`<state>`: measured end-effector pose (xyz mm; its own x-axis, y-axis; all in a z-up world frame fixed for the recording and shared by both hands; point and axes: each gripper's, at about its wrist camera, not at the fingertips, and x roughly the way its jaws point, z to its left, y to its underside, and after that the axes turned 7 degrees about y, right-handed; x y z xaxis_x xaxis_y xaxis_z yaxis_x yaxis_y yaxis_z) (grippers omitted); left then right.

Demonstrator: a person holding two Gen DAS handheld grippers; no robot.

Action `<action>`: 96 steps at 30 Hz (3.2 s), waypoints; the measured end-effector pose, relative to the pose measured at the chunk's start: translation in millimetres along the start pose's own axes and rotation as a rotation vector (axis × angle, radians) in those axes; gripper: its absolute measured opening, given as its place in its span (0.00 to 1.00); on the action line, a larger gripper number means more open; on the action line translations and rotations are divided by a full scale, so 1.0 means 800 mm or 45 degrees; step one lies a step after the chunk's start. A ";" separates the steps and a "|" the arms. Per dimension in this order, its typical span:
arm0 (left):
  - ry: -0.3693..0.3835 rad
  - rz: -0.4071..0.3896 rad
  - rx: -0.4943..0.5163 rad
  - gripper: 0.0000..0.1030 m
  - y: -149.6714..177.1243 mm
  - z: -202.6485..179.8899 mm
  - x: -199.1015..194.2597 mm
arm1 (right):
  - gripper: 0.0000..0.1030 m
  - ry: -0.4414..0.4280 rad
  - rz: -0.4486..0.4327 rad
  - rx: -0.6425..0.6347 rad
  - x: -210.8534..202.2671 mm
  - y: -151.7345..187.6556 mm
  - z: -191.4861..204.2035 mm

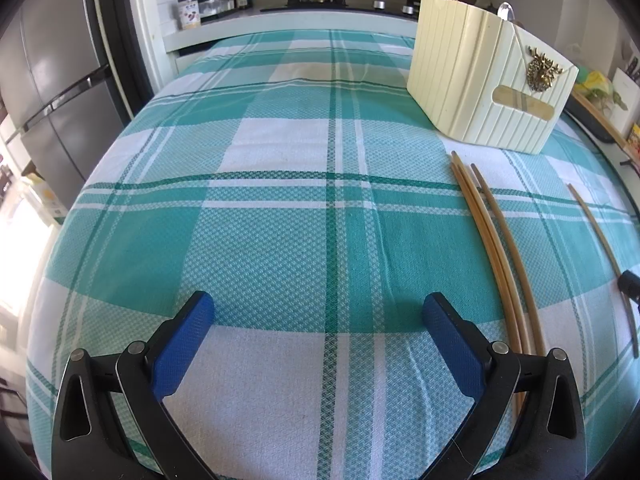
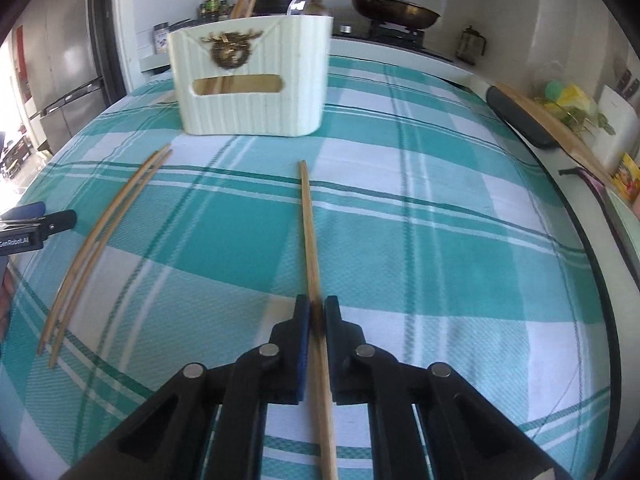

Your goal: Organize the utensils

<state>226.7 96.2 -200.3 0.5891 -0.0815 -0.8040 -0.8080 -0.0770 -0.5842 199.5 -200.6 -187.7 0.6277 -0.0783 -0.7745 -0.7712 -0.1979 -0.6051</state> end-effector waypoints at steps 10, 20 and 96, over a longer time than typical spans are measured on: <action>0.001 0.000 -0.001 1.00 0.000 0.000 0.000 | 0.11 0.018 -0.023 0.034 0.005 0.001 -0.008; 0.246 -0.015 -0.123 0.99 -0.004 -0.006 -0.017 | 0.11 -0.014 -0.021 0.072 0.006 0.002 -0.013; 0.092 0.047 0.137 1.00 0.039 -0.033 -0.026 | 0.59 -0.008 0.004 0.108 -0.012 0.044 -0.062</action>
<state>189.8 69.5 -198.4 0.5556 -0.1537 -0.8171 -0.8235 0.0341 -0.5663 171.7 -255.1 -192.0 0.6246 -0.0725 -0.7776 -0.7797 -0.1143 -0.6156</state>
